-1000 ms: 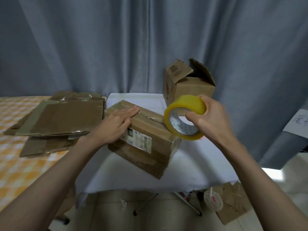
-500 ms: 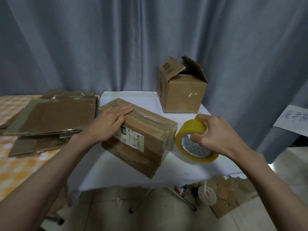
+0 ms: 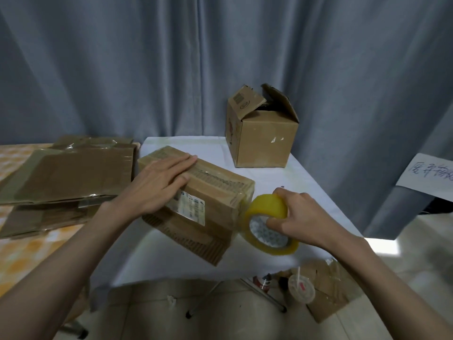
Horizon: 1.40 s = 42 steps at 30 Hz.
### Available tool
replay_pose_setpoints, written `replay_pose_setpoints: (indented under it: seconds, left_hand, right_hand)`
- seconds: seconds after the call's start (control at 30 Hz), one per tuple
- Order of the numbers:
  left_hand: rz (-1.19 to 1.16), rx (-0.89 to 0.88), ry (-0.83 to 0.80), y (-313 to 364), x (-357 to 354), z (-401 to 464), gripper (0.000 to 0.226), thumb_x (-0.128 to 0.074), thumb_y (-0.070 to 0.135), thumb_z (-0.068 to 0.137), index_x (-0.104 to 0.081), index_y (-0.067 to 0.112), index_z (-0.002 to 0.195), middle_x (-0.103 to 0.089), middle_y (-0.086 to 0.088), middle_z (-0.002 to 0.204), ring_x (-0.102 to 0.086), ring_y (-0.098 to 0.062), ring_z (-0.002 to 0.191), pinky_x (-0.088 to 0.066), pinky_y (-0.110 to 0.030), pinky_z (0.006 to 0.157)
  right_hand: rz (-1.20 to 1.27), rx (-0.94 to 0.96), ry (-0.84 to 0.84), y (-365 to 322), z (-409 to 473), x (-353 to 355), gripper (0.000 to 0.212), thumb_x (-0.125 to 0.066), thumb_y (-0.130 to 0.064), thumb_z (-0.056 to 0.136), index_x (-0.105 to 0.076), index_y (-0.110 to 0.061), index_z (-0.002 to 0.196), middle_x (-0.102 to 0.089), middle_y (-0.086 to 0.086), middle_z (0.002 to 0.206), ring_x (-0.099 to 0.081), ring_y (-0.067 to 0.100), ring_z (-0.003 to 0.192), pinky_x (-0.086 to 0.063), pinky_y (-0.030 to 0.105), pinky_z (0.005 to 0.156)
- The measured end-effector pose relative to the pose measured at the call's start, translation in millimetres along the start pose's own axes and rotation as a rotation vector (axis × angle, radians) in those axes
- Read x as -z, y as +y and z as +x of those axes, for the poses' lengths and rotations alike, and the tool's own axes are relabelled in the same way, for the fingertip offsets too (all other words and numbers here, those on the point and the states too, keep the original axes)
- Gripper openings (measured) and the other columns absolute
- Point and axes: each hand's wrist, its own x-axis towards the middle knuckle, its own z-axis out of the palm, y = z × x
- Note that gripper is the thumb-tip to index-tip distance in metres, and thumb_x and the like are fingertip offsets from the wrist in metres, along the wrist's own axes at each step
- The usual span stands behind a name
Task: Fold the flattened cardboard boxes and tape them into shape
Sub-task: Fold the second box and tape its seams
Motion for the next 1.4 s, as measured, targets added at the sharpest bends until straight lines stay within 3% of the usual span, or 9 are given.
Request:
replay_pose_setpoints:
  seconds: [0.2,0.33,0.5,0.67,0.8,0.93,1.1,1.27,1.4]
  left_hand:
    - [0.129,-0.032,-0.089,59,-9,-1,0.11,-0.007,0.097,0.073,-0.01,0.027,0.159,-0.002,0.014,0.164,-0.001,0.001,0.149,0.003,-0.031,0.123]
    - [0.138,-0.039,-0.073,79,-21,-4,0.119,-0.016,0.101,0.067,-0.002,0.026,0.159,0.003,0.013,0.165,0.0,-0.003,0.15,0.007,-0.026,0.118]
    - [0.204,-0.044,0.032,70,-5,6,0.103,-0.026,0.086,0.074,-0.028,0.024,0.156,-0.023,0.008,0.161,-0.022,-0.016,0.144,-0.02,-0.037,0.117]
    - [0.07,-0.101,0.085,49,7,12,0.061,-0.061,0.043,0.091,-0.048,0.023,0.147,-0.05,0.003,0.144,-0.044,-0.02,0.13,-0.039,-0.042,0.109]
    - [-0.013,-0.027,0.024,34,3,7,0.057,-0.058,0.019,0.096,-0.041,0.027,0.15,-0.042,0.005,0.153,-0.04,-0.02,0.138,-0.037,-0.044,0.112]
    - [-0.115,0.136,-0.007,39,1,7,0.067,-0.023,0.065,0.09,-0.043,0.037,0.148,-0.035,0.017,0.155,-0.036,-0.01,0.14,-0.034,-0.046,0.114]
    - [-0.028,0.178,-0.071,45,-4,10,0.099,-0.025,0.097,0.067,-0.033,0.041,0.149,-0.028,0.022,0.154,-0.039,-0.013,0.136,-0.04,-0.051,0.107]
    - [-0.032,0.193,-0.102,46,-5,9,0.104,-0.029,0.098,0.063,-0.027,0.042,0.151,-0.02,0.023,0.157,-0.03,-0.013,0.142,-0.036,-0.051,0.11]
    - [-0.05,0.198,-0.105,47,-5,8,0.099,-0.04,0.093,0.07,-0.026,0.041,0.153,-0.017,0.024,0.158,-0.026,-0.011,0.144,-0.032,-0.048,0.111]
  right_hand:
    - [0.075,-0.044,0.016,2,11,-6,0.033,-0.079,-0.044,0.071,-0.059,-0.027,0.09,-0.064,-0.007,0.087,-0.061,0.006,0.075,-0.056,0.028,0.059]
    - [0.118,-0.064,0.013,-1,15,-3,0.029,-0.079,-0.039,0.072,-0.06,-0.026,0.089,-0.066,-0.006,0.087,-0.065,0.009,0.075,-0.06,0.033,0.063]
    - [0.274,-0.076,0.041,-10,17,-5,0.027,-0.076,-0.034,0.074,-0.058,-0.021,0.089,-0.069,0.0,0.082,-0.066,0.014,0.076,-0.059,0.041,0.066]
    - [0.663,-0.114,-0.088,-36,22,-22,0.041,-0.076,-0.048,0.082,-0.055,-0.018,0.101,-0.069,-0.007,0.086,-0.066,0.006,0.08,-0.054,0.026,0.071]
    - [0.929,-0.094,-0.287,-56,27,-46,0.029,-0.057,-0.036,0.1,-0.05,-0.01,0.113,-0.054,0.01,0.098,-0.054,0.021,0.092,-0.048,0.048,0.096]
    - [1.022,-0.13,-0.354,-60,29,-50,0.027,-0.056,-0.031,0.101,-0.049,-0.011,0.117,-0.06,0.009,0.106,-0.062,0.018,0.095,-0.055,0.035,0.092]
    - [1.128,-0.191,-0.394,-54,29,-52,0.037,-0.055,-0.031,0.101,-0.049,-0.007,0.129,-0.068,0.007,0.11,-0.07,0.019,0.102,-0.058,0.036,0.092]
    - [1.067,-0.145,-0.408,-42,35,-49,0.039,-0.053,-0.039,0.102,-0.062,-0.006,0.12,-0.073,0.015,0.108,-0.073,0.021,0.099,-0.06,0.031,0.086]
    - [0.311,-0.119,0.076,17,66,-32,0.028,-0.054,-0.031,0.101,-0.072,-0.01,0.094,-0.07,0.013,0.098,-0.066,0.025,0.095,-0.049,0.034,0.094]
